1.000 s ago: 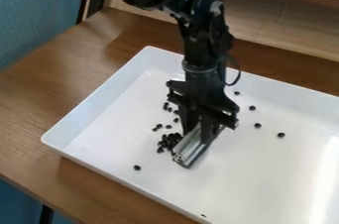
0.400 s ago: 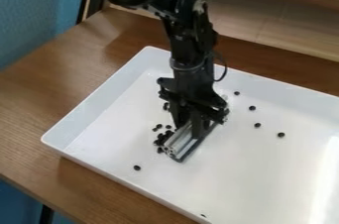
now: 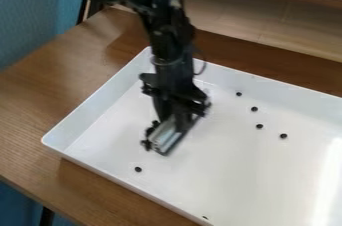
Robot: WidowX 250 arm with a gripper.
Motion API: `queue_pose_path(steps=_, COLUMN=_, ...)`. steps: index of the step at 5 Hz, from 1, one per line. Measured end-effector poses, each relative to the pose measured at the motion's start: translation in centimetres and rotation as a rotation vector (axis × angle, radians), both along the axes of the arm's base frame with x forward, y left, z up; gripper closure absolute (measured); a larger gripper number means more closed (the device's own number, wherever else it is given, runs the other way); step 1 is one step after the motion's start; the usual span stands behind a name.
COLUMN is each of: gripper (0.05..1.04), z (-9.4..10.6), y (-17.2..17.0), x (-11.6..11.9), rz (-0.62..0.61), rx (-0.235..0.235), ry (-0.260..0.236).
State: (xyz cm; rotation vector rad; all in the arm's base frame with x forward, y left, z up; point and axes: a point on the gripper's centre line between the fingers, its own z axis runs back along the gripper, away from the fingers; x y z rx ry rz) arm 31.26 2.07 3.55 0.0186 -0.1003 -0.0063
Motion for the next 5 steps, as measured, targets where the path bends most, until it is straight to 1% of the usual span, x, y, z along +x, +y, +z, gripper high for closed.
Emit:
queue_pose_path(steps=4, gripper=0.717, z=0.0, y=4.6, x=-1.3, rz=0.041, rx=0.013, ry=0.017)
queue_pose_path(steps=5, gripper=0.717, z=0.1, y=5.1, x=-1.6, rz=0.035, rx=0.015, ry=0.027)
